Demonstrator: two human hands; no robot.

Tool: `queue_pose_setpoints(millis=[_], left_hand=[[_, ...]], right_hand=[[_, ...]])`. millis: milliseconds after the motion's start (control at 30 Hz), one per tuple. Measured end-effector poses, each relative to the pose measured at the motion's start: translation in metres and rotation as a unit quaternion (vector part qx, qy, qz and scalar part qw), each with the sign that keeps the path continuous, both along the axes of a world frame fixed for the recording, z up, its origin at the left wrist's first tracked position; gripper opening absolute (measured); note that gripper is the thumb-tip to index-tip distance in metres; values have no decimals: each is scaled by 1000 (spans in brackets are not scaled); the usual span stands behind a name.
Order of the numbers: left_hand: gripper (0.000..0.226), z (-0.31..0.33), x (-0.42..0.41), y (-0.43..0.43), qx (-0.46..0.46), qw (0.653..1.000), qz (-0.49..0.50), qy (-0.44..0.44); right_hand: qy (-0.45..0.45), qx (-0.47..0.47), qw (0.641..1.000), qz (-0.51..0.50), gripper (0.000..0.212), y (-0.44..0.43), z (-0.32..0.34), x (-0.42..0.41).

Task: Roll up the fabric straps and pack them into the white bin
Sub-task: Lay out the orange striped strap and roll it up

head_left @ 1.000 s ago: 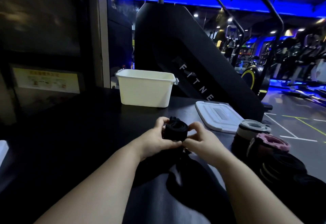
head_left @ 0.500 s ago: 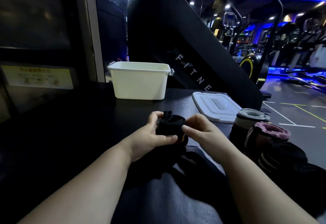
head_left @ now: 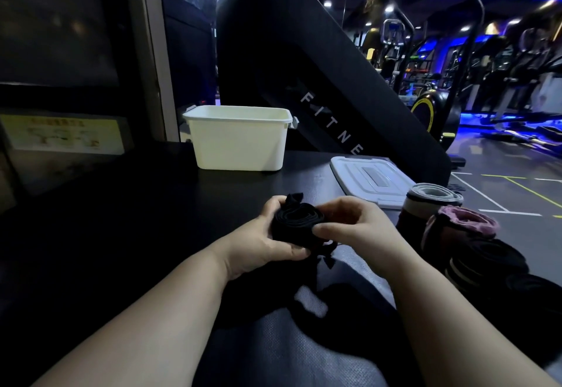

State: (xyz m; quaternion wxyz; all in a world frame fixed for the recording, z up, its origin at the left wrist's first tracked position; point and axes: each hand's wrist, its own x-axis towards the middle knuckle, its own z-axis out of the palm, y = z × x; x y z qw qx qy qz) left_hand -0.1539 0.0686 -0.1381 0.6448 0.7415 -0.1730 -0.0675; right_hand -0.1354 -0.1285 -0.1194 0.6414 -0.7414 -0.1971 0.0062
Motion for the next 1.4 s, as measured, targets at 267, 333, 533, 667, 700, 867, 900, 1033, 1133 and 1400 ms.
queue_pose_setpoints(millis=[267,333,533,667,700,867,900,1033,1133,1400], left_hand=[[68,1,-2,-1,-25,999,-30,26],[67,2,-2,-1,-23,999,-32,24],[69,2,-2,-1,-17,998,-48,23],[72,1,-1,-2,-21,998,-49,24],[71,1,-1,-2,-20,998,-49,24],[73,2,-2,-4,-16,998,-51,22],[74,2,-2,-4,-18,998,-53,21],[66,1,-3,-3,-30,997,-60,33],[63,1,-2,-3,-32,997,-64,38],[70,2,-3,-4,-28,996,-71,43]], right_hand=[[-46,56,997,-39,4,12,-6,2],[-46,54,997,-43,7,15,-7,1],[-33,61,997,-36,14,16,-5,3],[-40,35,997,-51,6,16,-3,5],[-40,29,997,-57,6,15,-3,6],[-52,0,995,-85,14,16,-7,10],[-50,5,995,-82,13,17,-7,10],[7,101,994,-33,15,16,-8,10],[66,200,977,26,16,17,-6,5],[107,219,969,36,12,17,-4,8]])
